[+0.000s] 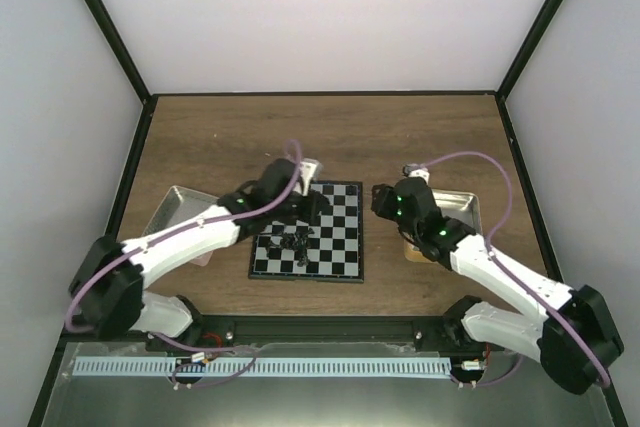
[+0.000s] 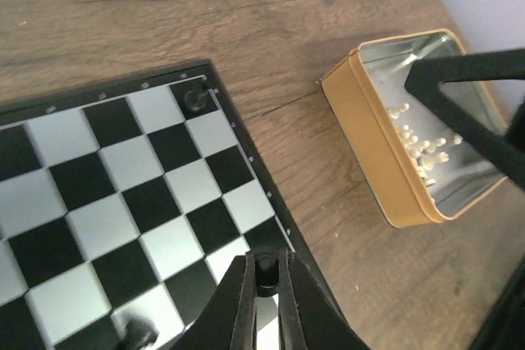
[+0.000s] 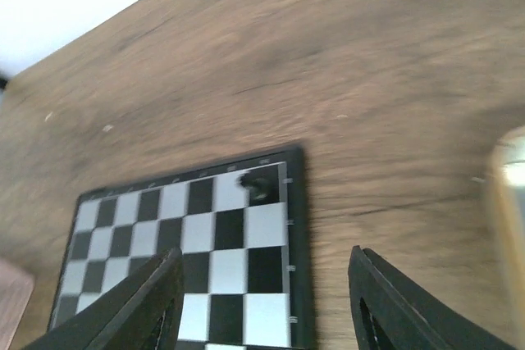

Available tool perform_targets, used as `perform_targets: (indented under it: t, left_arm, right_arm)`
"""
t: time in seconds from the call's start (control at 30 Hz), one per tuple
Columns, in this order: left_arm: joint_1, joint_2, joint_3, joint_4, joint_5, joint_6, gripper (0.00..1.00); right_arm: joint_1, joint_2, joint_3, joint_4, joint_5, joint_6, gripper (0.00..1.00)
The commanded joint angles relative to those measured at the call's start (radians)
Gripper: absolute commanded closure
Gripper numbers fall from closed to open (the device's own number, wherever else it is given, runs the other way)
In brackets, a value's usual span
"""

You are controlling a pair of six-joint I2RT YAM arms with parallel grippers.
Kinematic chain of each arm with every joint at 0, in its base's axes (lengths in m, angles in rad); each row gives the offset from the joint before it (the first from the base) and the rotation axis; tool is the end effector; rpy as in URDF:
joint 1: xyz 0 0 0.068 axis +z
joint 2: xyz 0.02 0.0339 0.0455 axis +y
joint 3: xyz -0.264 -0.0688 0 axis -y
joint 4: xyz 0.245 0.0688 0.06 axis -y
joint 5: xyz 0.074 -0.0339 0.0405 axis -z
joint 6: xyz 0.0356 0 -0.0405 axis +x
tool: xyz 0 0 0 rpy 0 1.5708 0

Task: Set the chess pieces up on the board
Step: Place the chess piece on the chessboard.

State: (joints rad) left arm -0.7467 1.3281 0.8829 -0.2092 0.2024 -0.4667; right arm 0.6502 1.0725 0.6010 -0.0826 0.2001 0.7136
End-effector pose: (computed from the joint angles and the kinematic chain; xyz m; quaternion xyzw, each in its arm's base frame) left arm 0.2079 -0.2022 0.2521 0.1688 0.8773 -0.3253 0.3099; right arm 0.1889 0.1348 0.2303 0.0761 0.8672 0.2375 0.4310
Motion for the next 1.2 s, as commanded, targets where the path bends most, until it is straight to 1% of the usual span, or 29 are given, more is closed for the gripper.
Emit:
perform_targets:
  t: [0.0,0.07,0.13,0.3,0.43,0.57,0.7,0.97,1.17]
  left_arm:
    - [-0.125,0.171,0.134,0.044,-0.24,0.097,0.96]
    - [-0.169,0.259,0.195,0.039,-0.305,0.114,0.96]
    - [-0.184,0.349,0.246,0.036,-0.335,0.121,0.96]
    - [-0.187,0.509,0.386,-0.018,-0.354,0.099,0.96]
    - [-0.186,0.595,0.465,-0.074,-0.38,0.071,0.96]
    - [-0.183,0.641,0.496,-0.113,-0.422,0.042,0.96]
    - [-0.178,0.68,0.513,-0.136,-0.427,0.03,0.96]
    - [-0.149,0.719,0.521,-0.107,-0.385,0.022,0.96]
    - [-0.141,0.731,0.52,-0.083,-0.363,0.044,0.96]
  right_arm:
    - [-0.05,-0.087,-0.01,-0.193,0.129,0.21,0.43]
    - [-0.051,-0.126,-0.013,-0.216,0.159,0.224,0.43]
    - [-0.052,-0.163,-0.011,-0.234,0.179,0.231,0.43]
    - [-0.052,-0.222,-0.017,-0.273,0.208,0.246,0.42]
    - [-0.052,-0.242,-0.025,-0.282,0.211,0.25,0.41]
    - [-0.053,-0.247,-0.026,-0.287,0.211,0.251,0.41]
    - [-0.054,-0.246,-0.026,-0.284,0.213,0.243,0.4]
    - [-0.053,-0.239,-0.021,-0.277,0.206,0.237,0.39]
    - [-0.054,-0.238,-0.017,-0.28,0.206,0.235,0.39]
